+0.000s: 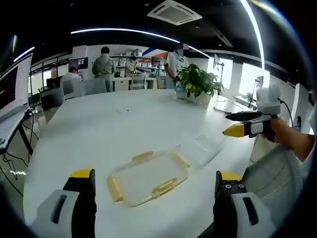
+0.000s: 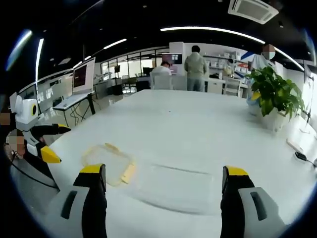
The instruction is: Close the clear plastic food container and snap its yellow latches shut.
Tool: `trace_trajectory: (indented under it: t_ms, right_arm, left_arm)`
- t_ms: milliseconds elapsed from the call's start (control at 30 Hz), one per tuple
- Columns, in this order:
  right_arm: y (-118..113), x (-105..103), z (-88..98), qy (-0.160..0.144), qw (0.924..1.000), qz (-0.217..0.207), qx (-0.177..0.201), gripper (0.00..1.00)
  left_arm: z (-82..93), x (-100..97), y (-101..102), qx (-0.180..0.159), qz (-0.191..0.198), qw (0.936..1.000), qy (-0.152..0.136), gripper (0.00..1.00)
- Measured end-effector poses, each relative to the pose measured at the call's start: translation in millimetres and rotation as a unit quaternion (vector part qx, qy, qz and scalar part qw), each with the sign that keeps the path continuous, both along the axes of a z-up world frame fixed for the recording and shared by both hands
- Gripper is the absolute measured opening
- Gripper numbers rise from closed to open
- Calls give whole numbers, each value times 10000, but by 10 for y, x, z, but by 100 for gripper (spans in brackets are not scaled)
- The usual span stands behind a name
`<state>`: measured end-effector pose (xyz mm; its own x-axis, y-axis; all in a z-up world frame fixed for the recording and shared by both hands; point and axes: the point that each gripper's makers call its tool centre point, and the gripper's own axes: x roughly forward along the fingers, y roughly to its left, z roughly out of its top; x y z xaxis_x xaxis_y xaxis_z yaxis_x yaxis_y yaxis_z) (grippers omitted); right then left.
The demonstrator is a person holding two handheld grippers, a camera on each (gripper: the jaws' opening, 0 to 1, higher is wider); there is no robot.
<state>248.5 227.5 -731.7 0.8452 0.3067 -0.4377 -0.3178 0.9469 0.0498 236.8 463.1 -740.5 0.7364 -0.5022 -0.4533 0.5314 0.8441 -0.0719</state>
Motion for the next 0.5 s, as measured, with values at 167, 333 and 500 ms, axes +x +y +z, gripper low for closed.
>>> trace_trajectory:
  t_ms: [167,333,500]
  right_arm:
    - [5,-7,-13,32,10000,15,-10,95]
    - [0,-5,-6,26,10000,6,0,94]
    - [0,-12,-21,64,10000,10,-10,93]
  left_arm:
    - [-12,-9,3,31,-6,10000,26,99]
    - [-6,-7,10,27,10,10000,22,99]
    - [-14,-6,18,50,13,10000,34,99]
